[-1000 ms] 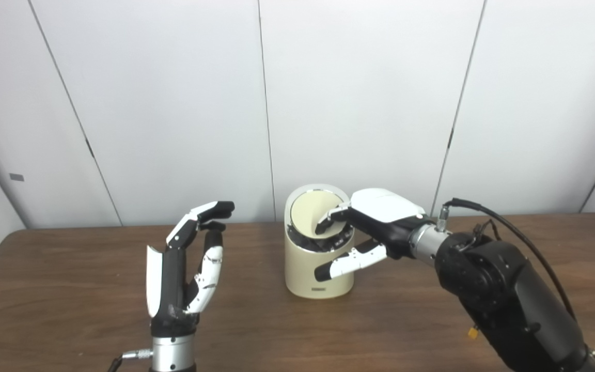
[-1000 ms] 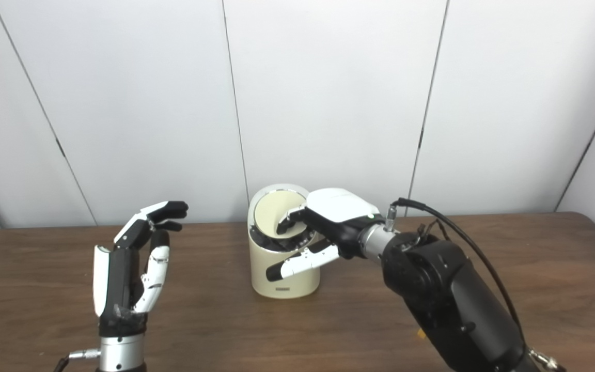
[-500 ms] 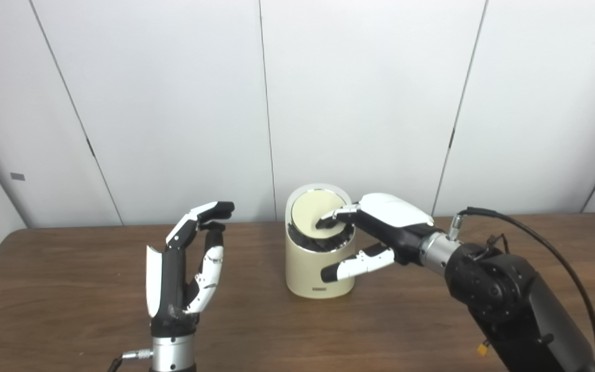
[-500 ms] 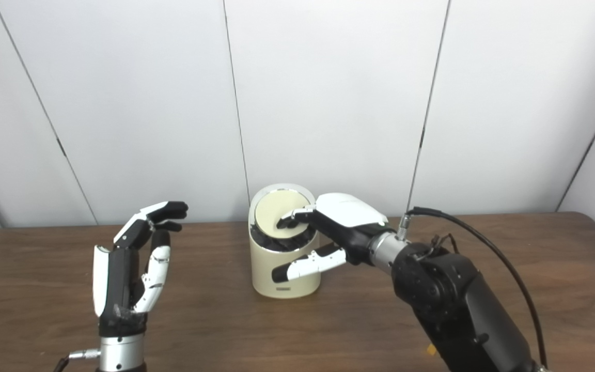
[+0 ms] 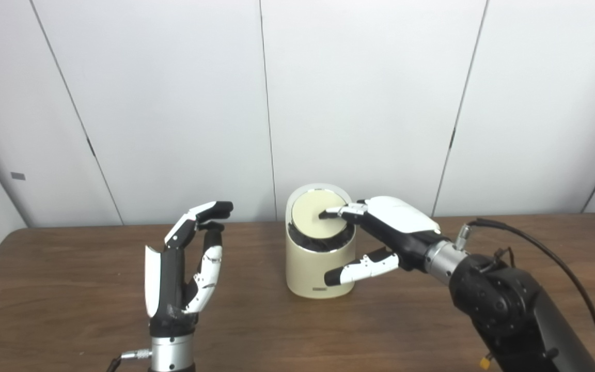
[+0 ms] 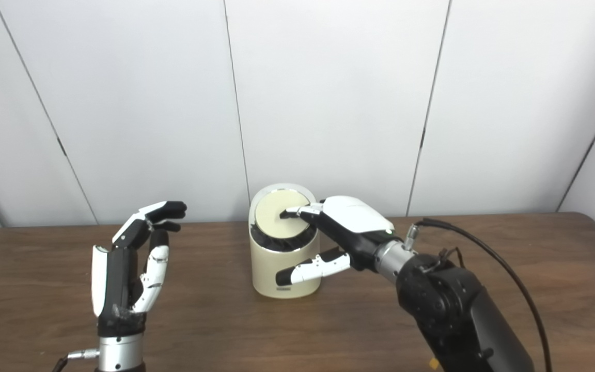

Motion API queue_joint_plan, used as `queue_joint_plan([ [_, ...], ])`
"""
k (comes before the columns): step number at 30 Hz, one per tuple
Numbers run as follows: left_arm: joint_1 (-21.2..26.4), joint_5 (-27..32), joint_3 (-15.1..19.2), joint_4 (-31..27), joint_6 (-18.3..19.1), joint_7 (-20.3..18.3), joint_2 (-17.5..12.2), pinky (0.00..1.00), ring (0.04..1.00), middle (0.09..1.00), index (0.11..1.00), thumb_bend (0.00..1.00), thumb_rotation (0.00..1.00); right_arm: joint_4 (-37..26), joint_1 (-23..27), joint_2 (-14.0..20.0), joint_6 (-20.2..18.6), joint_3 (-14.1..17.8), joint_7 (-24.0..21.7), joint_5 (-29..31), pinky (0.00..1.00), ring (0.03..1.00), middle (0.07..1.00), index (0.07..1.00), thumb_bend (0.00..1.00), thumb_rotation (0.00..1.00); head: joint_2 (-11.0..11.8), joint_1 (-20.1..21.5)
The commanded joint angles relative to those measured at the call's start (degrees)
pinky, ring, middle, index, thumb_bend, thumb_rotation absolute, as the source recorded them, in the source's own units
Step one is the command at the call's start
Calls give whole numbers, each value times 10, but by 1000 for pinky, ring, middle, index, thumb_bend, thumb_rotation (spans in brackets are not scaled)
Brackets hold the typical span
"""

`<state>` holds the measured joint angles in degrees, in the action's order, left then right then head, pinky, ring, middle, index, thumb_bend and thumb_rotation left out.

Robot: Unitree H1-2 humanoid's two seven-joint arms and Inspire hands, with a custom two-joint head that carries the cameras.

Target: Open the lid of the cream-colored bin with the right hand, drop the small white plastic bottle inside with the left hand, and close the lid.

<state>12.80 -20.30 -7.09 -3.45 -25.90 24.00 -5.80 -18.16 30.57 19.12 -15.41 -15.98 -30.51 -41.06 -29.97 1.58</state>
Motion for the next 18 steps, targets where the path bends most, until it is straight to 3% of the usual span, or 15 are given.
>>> queue_joint_plan([
  [1,17,-5,-1,-4,-10,4,-5,571,668,691,684,247,727,-25,7,-10,18,17,46,-3,816,866,847,845,926,776,0,1],
  [5,20,-10,-4,0,-10,13,-12,575,670,696,689,248,749,-40,-25,-42,30,45,118,3,682,798,814,802,825,720,3,3],
  [8,21,-6,-8,3,-10,18,-16,576,668,691,686,251,750,-47,-49,-75,43,73,176,25,621,756,787,782,665,630,4,5],
  [12,20,5,-9,-1,-10,14,-19,584,675,695,687,247,743,-27,-80,-107,111,110,269,67,494,654,744,759,520,595,5,9],
  [13,20,9,-9,-1,-10,13,-20,588,678,696,687,252,737,-22,-87,-108,129,115,283,78,454,620,717,740,445,557,5,9],
  [15,19,14,-10,-1,-10,13,-22,594,682,696,686,259,730,-13,-95,-108,157,122,301,94,478,634,715,722,331,528,6,10],
  [18,17,13,-10,-3,-10,13,-25,599,688,701,690,256,712,0,-112,-114,187,134,319,134,528,667,728,718,269,522,9,10],
])
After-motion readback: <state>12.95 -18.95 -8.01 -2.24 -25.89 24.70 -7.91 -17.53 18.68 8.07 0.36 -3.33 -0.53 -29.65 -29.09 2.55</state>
